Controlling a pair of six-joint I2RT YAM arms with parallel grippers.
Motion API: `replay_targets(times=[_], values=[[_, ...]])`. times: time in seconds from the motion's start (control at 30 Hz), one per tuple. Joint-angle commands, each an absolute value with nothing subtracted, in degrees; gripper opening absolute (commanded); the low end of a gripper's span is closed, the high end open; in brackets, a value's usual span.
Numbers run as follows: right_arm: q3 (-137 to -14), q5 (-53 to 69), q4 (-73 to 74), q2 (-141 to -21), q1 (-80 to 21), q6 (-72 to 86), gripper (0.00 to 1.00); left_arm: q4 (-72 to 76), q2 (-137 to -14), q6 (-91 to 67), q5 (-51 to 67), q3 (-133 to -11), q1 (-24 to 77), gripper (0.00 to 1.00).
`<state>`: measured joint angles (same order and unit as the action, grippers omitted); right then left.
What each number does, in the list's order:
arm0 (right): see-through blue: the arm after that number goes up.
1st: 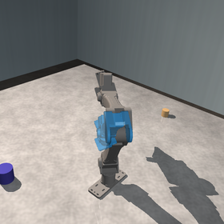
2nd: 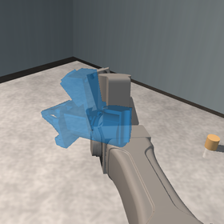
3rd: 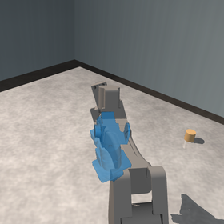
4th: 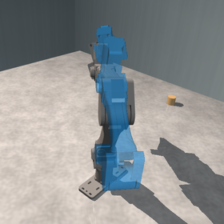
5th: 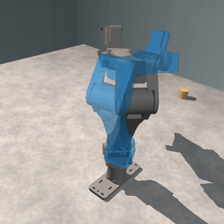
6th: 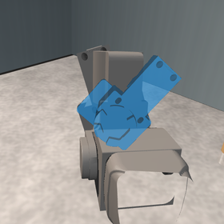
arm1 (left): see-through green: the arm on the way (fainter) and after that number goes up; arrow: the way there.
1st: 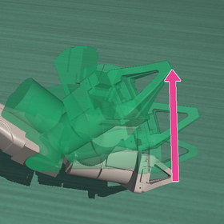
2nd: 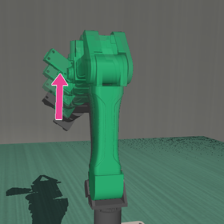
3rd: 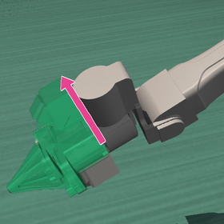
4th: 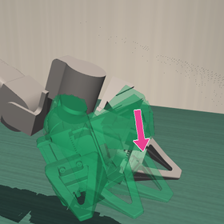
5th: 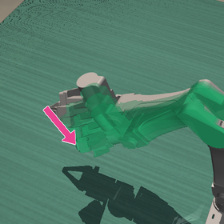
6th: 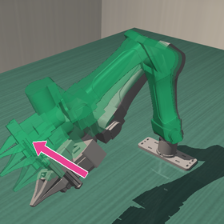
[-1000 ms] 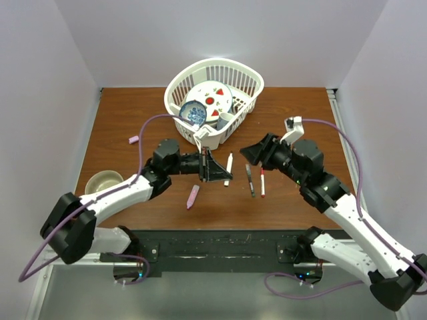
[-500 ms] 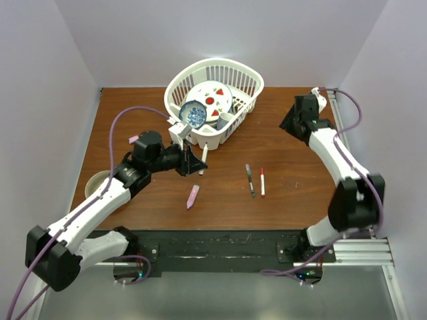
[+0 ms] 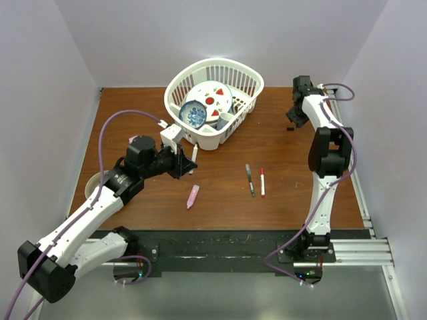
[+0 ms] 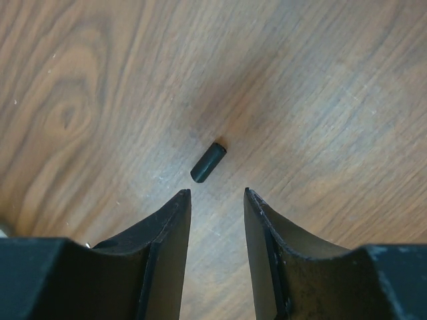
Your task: Insert the pens into the pen caps
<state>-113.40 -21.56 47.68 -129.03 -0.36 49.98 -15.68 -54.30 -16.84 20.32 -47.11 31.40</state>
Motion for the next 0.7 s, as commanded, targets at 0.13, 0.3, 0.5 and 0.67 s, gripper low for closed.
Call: replay_targets(times=[0.13, 0.3, 0.5, 0.67], values=[[-118.12, -22.59, 52.56, -131.39, -0.35, 57.21, 0.42, -14.94, -54.05, -15.12, 19.42, -47.29, 31.03, 0.0], [-118.65, -22.67, 52.38, -132.63, -0.26, 58.01, 0.42, -14.85, -54.4, -15.12, 20.47, -47.37, 30.94, 0.0], [-118.74, -23.03, 51.16, -133.15, -0.26, 58.62, 0.43, -14.5, -54.67, -15.29, 22.32, -47.29, 30.5, 0.0], [-119.53, -22.76, 50.53, -133.59, -0.26, 58.89, 0.43, -14.24, -54.23, -15.29, 22.41, -47.2, 30.41, 0.0]])
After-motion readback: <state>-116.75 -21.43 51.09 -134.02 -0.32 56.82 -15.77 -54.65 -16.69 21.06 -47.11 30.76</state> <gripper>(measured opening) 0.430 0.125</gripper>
